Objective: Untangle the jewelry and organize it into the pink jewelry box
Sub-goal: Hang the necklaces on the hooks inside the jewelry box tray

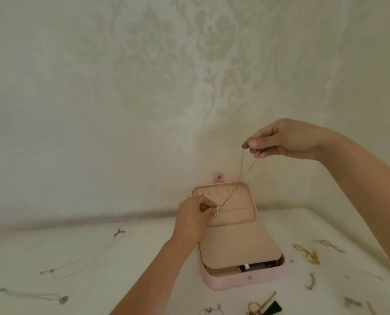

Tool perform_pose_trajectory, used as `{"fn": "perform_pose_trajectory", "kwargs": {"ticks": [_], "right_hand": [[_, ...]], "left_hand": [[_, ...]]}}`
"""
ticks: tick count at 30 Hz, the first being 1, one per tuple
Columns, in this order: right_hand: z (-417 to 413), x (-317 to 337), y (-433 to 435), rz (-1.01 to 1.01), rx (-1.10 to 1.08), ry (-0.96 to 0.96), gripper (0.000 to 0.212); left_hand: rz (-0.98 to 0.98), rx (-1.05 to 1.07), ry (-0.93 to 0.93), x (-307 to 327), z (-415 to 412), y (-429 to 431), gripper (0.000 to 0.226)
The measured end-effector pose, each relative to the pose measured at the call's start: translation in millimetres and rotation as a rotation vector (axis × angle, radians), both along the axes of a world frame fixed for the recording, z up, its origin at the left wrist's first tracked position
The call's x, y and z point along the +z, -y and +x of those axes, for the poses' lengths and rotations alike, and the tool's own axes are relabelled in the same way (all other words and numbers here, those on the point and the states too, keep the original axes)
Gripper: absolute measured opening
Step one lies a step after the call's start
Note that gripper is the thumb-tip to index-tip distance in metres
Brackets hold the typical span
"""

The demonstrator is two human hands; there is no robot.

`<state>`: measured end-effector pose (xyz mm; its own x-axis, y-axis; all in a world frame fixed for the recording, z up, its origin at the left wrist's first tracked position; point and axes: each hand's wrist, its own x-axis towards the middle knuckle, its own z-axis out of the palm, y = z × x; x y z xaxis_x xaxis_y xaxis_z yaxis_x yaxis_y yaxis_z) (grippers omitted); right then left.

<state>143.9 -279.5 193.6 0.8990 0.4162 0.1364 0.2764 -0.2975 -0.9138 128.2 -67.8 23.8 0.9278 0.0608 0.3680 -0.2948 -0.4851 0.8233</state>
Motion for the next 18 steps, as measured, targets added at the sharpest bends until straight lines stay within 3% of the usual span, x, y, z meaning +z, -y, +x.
{"fn": "perform_pose_trajectory", "kwargs": {"ticks": [5,10,18], "right_hand": [[34.8,5.2,-2.5,0.120,-0.266,0.225,0.018],[55.6,2.4,-11.6,-0.039,-0.302,0.365,0.010],[76.1,-8.1,-14.5,-0.132,-0.256,0.383,0.015]], "left_hand": [[0.203,0.011,0.109,3.4,27.9,28.1,0.005],[0.409,0.057,0.031,-1.3,43.3,50.4,0.010],[0.419,0.117,0.024,3.0,46.4,45.2,0.024]]}}
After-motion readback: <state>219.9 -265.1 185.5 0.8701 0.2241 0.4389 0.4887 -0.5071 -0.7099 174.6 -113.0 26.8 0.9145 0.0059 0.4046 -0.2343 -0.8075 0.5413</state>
